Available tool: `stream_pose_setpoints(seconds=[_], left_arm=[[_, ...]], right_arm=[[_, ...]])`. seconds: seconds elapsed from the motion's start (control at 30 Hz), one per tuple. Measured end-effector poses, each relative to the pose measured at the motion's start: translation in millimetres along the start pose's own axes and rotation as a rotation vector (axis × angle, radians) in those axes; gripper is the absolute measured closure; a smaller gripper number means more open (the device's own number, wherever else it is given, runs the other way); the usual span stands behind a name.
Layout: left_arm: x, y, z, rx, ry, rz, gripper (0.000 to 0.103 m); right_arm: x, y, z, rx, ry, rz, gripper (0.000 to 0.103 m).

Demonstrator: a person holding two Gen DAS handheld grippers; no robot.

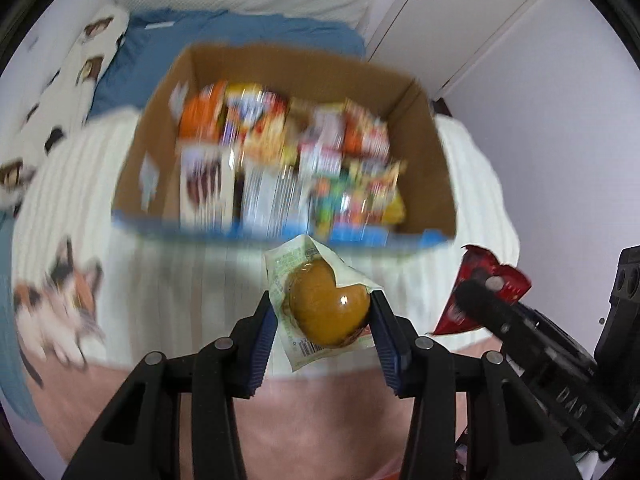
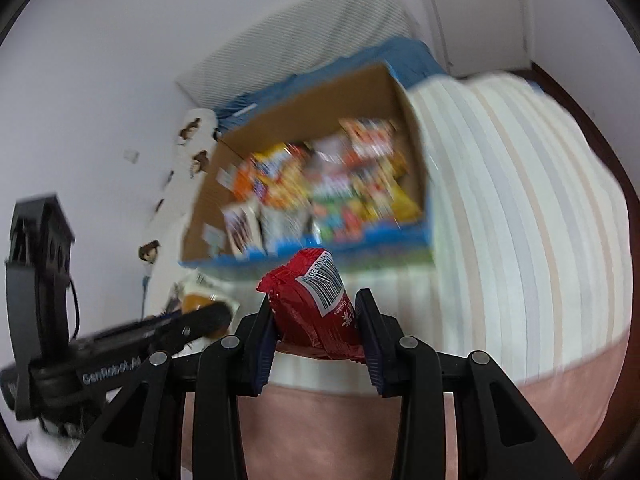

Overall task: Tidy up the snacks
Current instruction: 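Lift the orange candy and red pack and carry them over the box, then lower both items into the box and open both grippers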

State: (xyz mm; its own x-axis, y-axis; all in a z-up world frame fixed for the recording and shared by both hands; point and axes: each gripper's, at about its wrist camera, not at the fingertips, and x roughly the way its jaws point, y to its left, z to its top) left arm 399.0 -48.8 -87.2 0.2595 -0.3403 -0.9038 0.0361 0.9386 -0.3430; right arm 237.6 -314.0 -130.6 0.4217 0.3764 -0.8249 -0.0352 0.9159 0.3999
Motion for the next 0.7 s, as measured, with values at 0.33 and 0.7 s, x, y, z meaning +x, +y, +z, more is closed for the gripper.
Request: stream_pose_setpoints(seconds=[0.33,0.7], left_arm=[[29,27,143,0.028,0.071,0.066,0.06],[123,56,209,0.033,0.242,0.165,0.06]], right_arm=[[55,41,125,-0.14,0.094,-0.078,0.063],[155,14,167,-0.092,0.298,-0.137,0.063]])
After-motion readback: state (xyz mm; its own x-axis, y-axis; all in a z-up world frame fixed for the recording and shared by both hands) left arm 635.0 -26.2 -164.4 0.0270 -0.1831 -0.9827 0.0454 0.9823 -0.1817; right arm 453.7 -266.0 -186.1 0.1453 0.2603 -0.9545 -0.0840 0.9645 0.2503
